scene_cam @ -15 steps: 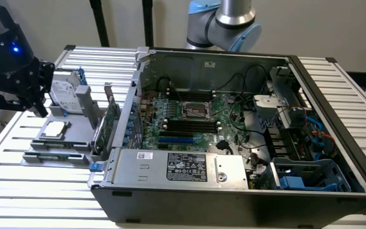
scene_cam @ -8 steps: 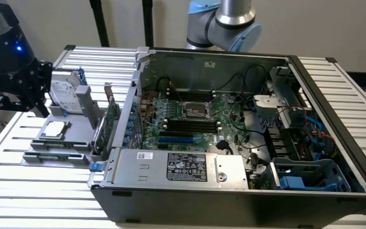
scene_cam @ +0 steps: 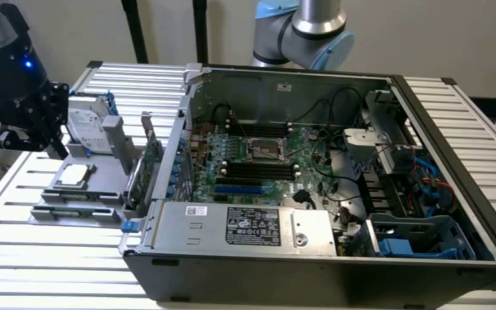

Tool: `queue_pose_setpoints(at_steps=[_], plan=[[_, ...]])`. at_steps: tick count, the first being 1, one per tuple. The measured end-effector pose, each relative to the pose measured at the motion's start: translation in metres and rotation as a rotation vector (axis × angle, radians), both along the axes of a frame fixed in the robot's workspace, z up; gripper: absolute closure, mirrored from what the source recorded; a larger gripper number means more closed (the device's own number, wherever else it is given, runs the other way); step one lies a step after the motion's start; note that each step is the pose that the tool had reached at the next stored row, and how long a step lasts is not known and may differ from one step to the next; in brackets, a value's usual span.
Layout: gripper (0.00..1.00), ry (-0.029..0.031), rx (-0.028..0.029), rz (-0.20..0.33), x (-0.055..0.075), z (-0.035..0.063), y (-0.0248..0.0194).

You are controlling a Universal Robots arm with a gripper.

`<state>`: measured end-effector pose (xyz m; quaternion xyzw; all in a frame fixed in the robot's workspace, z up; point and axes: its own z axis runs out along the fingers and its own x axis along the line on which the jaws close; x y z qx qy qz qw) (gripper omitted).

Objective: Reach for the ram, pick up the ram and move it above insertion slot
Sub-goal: 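Pick up the ram and move it above insertion slot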

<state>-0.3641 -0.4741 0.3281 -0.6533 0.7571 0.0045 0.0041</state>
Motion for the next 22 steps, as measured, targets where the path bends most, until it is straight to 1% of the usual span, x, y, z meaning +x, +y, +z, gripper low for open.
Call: queue_pose_setpoints(at_steps=[1, 2, 3, 4, 6, 7, 22], plan=[[0.88, 0.0, 0.0, 0.0, 0.0, 0.0, 0.0], [0.82, 0.0, 0.0, 0.0, 0.0, 0.0, 0.0], [0.82, -0.0001, 0.0001, 0.0, 0.0, -0.0002, 0.0], [0.7, -0.0003, 0.0003, 0.0, 0.0, -0.0009, 0.0], [0.7, -0.0001, 0.0001, 0.0, 0.0, -0.004, 0.0], [0.64, 0.0, 0.0, 0.0, 0.0, -0.0058, 0.0], [0.64, 0.0001, -0.0001, 0.003, -0.006, -0.033, -0.0016]])
